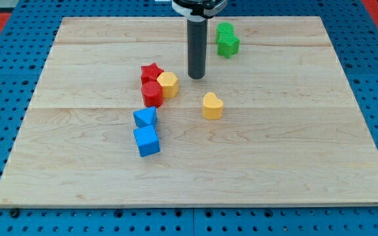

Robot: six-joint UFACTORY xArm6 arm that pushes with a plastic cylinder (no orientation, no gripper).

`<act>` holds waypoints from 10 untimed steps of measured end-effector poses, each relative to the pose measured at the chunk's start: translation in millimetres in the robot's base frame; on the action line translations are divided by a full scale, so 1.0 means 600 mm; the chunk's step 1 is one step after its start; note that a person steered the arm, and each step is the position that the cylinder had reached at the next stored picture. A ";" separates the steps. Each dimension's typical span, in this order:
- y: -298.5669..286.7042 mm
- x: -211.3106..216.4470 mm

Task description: Place the yellow hexagon above the yellow heart

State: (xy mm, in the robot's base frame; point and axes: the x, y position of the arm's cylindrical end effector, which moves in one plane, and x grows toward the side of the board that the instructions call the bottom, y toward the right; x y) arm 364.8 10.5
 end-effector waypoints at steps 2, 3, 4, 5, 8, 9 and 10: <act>0.000 0.001; 0.000 0.005; 0.000 0.021; 0.000 0.027; -0.074 -0.006; -0.083 -0.006; -0.100 0.011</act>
State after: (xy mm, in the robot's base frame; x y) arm 371.2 -49.6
